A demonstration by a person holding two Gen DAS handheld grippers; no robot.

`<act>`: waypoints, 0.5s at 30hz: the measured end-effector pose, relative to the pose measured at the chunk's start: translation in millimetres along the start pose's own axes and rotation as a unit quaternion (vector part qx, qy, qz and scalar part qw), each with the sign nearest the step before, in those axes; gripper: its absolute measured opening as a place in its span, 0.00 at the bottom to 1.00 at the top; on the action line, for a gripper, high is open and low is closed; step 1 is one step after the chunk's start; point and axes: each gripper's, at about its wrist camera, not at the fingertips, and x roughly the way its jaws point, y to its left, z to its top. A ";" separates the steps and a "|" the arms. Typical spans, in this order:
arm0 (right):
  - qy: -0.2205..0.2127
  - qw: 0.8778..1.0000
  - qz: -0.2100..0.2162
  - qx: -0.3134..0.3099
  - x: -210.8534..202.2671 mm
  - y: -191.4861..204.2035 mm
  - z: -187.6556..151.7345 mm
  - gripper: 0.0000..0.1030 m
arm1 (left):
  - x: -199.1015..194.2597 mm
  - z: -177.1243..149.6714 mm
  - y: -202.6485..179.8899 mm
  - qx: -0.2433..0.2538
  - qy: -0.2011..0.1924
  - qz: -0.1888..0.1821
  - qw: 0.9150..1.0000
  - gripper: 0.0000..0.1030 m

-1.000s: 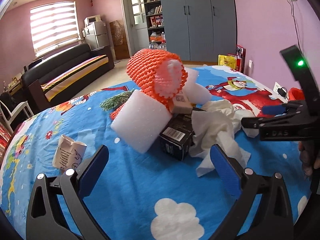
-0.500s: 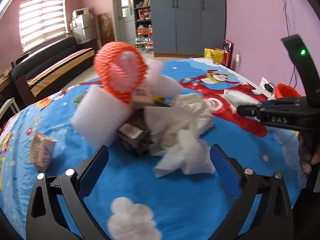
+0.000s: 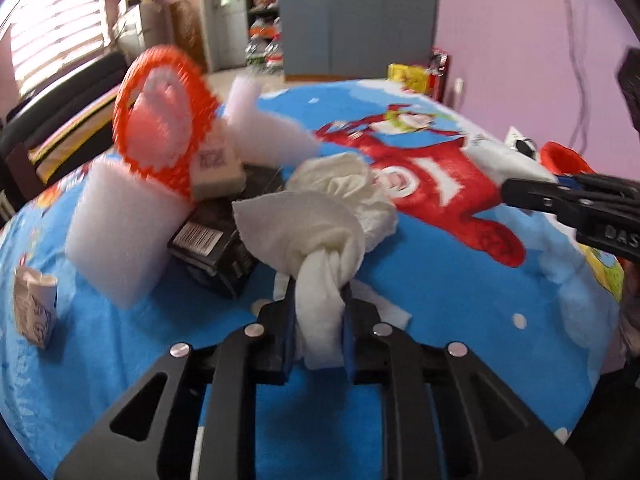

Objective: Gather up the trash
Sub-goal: 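Carry the tissue pack and tissue to the red bin and release both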

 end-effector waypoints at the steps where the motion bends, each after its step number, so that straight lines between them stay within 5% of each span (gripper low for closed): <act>1: -0.004 1.000 0.001 -0.006 -3.1 2.3 -1.0 0.32 | -2.1 -0.6 -3.0 0.005 -0.005 -0.003 1.000 0.17; 15: -0.043 0.998 -0.028 -0.030 -26.3 -5.3 1.0 0.32 | -40.8 28.6 -31.8 0.000 -0.087 -0.036 0.996 0.17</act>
